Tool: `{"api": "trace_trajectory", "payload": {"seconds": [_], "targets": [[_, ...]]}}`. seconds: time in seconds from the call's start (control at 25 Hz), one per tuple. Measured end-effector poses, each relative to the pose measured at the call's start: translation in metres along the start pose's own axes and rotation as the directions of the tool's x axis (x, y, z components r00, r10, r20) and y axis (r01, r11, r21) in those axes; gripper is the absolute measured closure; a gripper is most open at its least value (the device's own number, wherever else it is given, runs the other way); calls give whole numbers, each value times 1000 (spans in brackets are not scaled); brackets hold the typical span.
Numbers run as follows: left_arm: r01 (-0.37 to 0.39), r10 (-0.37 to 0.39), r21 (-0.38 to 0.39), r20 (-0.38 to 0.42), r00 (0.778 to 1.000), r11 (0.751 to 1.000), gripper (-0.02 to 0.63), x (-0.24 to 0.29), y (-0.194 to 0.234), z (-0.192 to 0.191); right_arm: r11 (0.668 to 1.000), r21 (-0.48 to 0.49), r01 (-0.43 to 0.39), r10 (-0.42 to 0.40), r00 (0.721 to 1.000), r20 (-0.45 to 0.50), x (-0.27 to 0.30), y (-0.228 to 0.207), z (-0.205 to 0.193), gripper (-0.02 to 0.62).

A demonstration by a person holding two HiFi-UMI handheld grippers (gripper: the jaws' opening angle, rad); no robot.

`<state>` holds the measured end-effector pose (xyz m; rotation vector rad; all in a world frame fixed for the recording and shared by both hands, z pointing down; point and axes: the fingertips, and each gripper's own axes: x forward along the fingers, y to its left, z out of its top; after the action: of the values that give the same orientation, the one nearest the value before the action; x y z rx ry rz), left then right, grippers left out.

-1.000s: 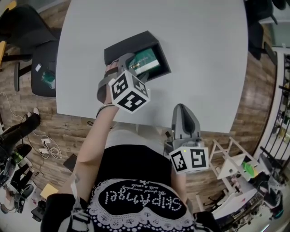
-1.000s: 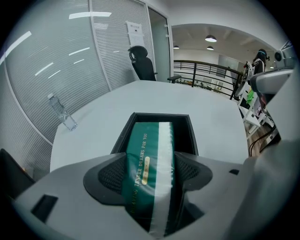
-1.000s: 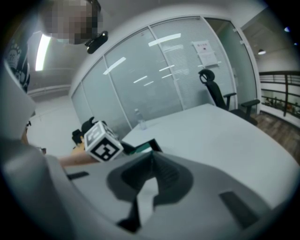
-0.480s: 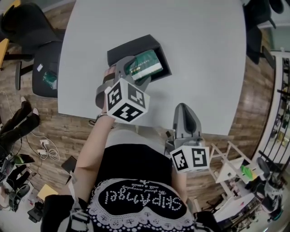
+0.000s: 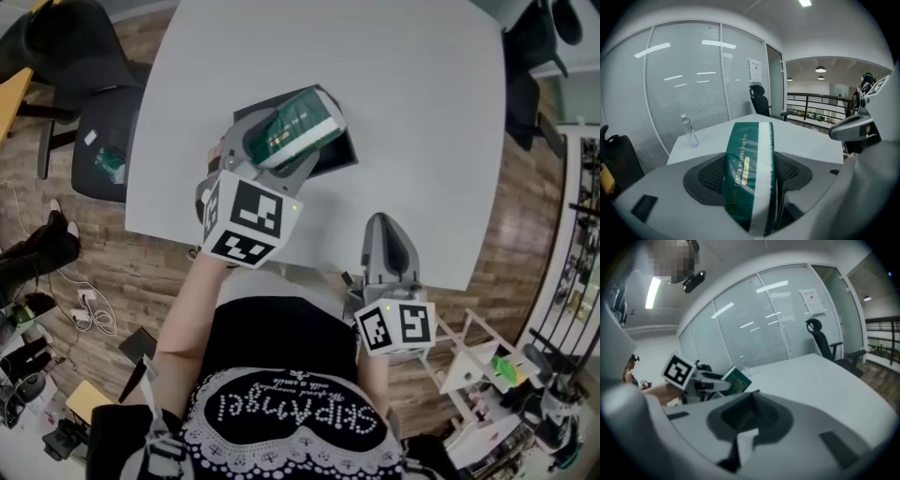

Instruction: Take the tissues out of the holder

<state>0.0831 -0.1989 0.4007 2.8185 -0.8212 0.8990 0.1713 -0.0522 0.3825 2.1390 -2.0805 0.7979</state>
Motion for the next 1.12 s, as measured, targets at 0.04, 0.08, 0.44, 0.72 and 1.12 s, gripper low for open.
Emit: {"api": "trace_trajectory", "payload": {"seconds": [0.04, 0.08, 0.44, 0.72, 1.12], "targets": [[-10, 10, -16, 26, 1000, 1000, 275, -5, 3, 6, 1000, -8, -5, 5, 1000, 5, 0, 1, 3, 560], [-19, 21, -28, 53, 998, 999, 275, -10, 7, 12, 1000, -16, -9, 9, 1000, 10, 0, 3, 6, 560], [-82, 112, -131, 242, 964, 988, 275, -57, 35, 58, 997, -79, -10, 18, 995, 96, -4, 11, 46, 560], [-116, 153, -129, 327, 933, 985, 275, -93, 39, 84, 995, -96, -22, 37, 987, 159, -13, 16, 79, 560], [-150, 210, -166, 443, 871, 975, 275, -148, 50, 120, 990, -139, -29, 57, 977, 203, -31, 18, 103, 558]]}}
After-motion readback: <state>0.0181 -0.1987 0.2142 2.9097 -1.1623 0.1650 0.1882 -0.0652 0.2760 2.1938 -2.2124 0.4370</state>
